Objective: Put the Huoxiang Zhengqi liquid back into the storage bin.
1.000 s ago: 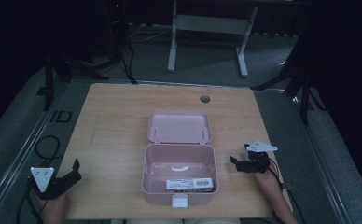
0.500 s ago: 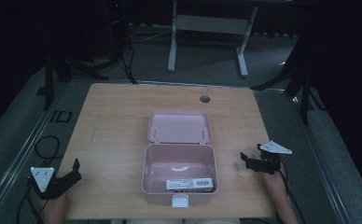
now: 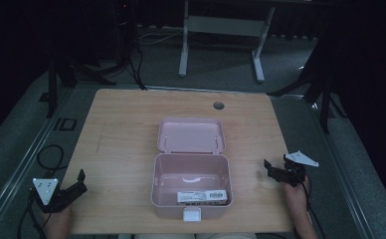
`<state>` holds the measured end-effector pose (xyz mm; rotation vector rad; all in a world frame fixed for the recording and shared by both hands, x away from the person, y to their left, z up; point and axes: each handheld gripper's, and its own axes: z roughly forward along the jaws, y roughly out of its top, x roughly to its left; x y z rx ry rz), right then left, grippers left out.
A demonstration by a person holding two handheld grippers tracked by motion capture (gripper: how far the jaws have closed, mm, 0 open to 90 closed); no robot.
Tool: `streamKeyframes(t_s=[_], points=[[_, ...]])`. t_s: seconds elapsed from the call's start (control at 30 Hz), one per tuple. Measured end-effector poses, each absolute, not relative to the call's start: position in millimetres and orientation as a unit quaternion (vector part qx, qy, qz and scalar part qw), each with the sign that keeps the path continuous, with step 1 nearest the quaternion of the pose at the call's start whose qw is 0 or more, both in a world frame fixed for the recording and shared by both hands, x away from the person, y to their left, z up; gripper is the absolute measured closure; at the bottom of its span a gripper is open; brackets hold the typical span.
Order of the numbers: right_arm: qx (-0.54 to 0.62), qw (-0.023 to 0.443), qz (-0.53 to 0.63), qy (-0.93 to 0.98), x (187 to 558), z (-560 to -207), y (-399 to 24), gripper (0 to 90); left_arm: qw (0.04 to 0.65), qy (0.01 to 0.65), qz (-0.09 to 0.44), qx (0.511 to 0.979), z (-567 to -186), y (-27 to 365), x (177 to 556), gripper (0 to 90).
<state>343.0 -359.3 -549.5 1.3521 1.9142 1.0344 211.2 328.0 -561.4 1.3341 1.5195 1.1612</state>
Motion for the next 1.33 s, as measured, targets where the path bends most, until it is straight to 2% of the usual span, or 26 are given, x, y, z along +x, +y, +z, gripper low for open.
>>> streamKeyframes(t_s=[0.67,0.83,1.33], points=[[0.537,0.276,0.425,0.674,343,-547,-379,13.3,0.393,0.598,0.458,0.527,-561,328,211,2.1],[0.548,0.262,0.451,0.653,342,-545,-386,13.4,0.393,0.597,0.458,0.528,-562,327,211,2.1],[0.574,0.263,0.426,0.648,345,-549,-388,13.6,0.392,0.597,0.459,0.528,-562,327,211,2.1]])
